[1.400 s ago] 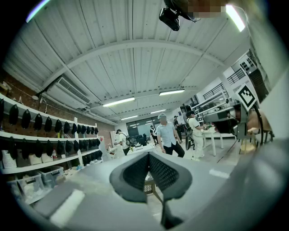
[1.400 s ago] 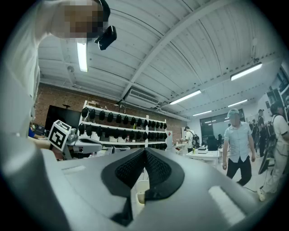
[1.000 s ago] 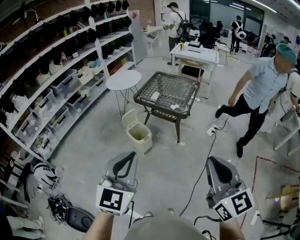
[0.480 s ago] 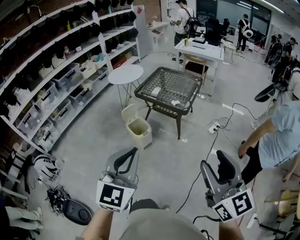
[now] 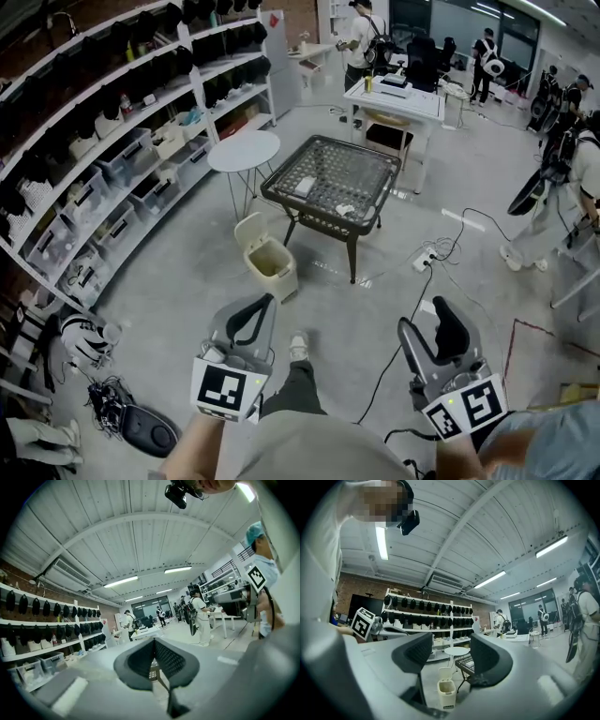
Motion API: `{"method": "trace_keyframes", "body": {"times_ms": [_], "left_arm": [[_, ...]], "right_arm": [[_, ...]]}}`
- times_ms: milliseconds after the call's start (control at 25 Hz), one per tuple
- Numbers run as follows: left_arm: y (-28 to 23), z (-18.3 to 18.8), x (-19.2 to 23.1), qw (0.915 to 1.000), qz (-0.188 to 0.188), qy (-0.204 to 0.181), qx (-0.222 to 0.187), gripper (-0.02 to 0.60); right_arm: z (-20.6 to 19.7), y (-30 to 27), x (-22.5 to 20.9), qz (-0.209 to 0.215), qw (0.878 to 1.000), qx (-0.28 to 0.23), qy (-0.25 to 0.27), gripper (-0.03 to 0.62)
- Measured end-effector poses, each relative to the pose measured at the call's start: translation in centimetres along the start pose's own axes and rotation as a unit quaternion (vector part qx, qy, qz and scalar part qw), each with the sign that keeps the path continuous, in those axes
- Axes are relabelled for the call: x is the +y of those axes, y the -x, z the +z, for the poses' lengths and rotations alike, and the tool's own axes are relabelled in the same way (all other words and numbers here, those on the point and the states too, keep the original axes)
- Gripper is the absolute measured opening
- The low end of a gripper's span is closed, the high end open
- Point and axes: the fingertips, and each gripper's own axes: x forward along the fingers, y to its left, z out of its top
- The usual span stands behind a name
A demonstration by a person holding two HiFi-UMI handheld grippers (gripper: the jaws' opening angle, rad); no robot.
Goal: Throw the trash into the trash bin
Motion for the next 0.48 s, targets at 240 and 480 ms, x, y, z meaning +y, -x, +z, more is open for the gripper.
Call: {"method": "trace_keyframes", "body": {"times_ms": [240,480], "left_arm": [[-4.8,-1.4,2.3,0.9999,-0.015,0.001,-0.003,0.002],[-10.8,-2.7,7.3,0.9997,-0.020,0.010,0.004,0.002]], "right_arm": [[-2.1,-4.8,-1.9,-0.006,1.000,0.017,0.004,0.264],[-3.3,-12.5,-4.4,-0.012,0.999,0.032,0.001,0.262]]}}
